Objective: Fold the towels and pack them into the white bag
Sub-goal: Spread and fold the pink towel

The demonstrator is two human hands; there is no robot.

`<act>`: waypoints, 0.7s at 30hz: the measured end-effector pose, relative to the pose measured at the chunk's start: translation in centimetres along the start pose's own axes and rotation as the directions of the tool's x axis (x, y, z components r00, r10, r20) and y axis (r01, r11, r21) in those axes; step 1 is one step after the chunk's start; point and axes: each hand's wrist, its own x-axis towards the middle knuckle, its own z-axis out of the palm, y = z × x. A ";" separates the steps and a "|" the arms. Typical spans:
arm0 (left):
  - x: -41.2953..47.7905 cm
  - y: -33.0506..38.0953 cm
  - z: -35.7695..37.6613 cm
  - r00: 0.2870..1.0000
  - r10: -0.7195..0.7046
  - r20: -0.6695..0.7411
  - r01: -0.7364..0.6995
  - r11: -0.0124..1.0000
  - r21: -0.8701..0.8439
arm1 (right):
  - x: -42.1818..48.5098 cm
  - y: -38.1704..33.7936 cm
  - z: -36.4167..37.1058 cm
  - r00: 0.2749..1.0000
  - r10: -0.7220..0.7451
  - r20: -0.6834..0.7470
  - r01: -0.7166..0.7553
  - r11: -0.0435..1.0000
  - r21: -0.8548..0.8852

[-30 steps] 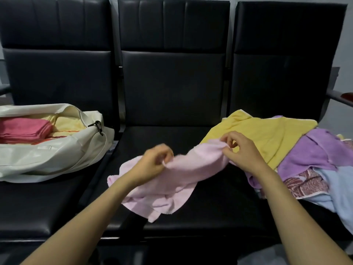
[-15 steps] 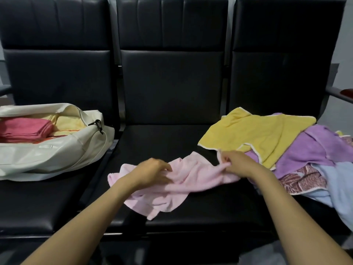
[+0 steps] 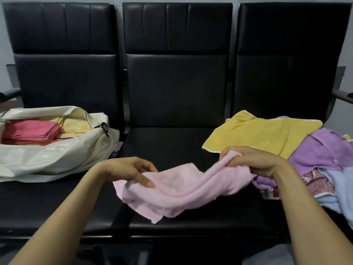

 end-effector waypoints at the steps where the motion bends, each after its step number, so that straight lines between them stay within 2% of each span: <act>1: 0.4 -0.3 -0.2 0.999 0.000 -0.052 -0.001 1.000 -0.011 | 0.3 0.0 0.2 0.998 0.065 0.012 -0.064 0.996 -0.056; 2: 1.1 -0.6 -0.4 0.981 0.023 -0.191 -0.031 0.999 -0.039 | 1.0 -0.1 0.8 0.995 0.099 -0.021 -0.100 0.993 -0.063; 3: 1.8 -0.6 -0.5 0.923 0.043 -0.383 -0.097 0.988 -0.121 | 1.8 -0.3 1.5 0.990 0.083 -0.115 -0.084 0.996 -0.001; 4: 2.6 -0.5 -0.7 0.814 0.031 -0.579 -0.202 0.951 -0.232 | 2.7 -0.7 2.2 0.963 0.038 -0.267 -0.010 0.994 0.105; 5: 3.1 -0.1 -0.9 0.693 -0.005 -0.721 -0.332 0.885 -0.325 | 3.5 -1.1 2.7 0.892 -0.022 -0.452 0.120 0.974 0.190; 6: 3.5 0.4 -1.2 0.593 -0.024 -0.805 -0.434 0.832 -0.345 | 4.2 -1.7 3.0 0.808 -0.071 -0.585 0.253 0.938 0.236; 7: 3.6 0.8 -1.4 0.531 -0.022 -0.847 -0.471 0.824 -0.316 | 4.5 -2.1 3.1 0.764 -0.111 -0.636 0.345 0.903 0.257; 8: 3.7 1.0 -1.4 0.505 0.003 -0.863 -0.447 0.857 -0.258 | 4.8 -2.3 3.3 0.753 -0.141 -0.642 0.376 0.894 0.245; 9: 3.8 1.0 -1.3 0.509 0.036 -0.860 -0.386 0.902 -0.191 | 5.0 -2.5 3.7 0.776 -0.156 -0.611 0.344 0.917 0.203; 11: 3.9 0.3 -0.7 0.569 0.048 -0.821 -0.189 0.979 -0.074 | 5.6 -2.1 4.5 0.868 -0.132 -0.479 0.171 0.985 0.039; 14: 4.4 -1.8 0.5 0.662 0.046 -0.748 0.108 0.982 0.156 | 6.7 -0.7 5.9 0.954 -0.070 -0.292 -0.021 0.955 -0.296; 17: 3.9 -2.9 0.9 0.688 0.080 -0.722 0.177 0.946 0.273 | 7.1 0.1 7.2 0.986 -0.055 -0.155 -0.033 0.857 -0.515; 21: 2.4 -3.3 0.9 0.629 0.106 -0.770 0.242 0.914 0.324 | 7.0 0.7 10.2 0.997 -0.031 0.065 0.064 0.786 -0.615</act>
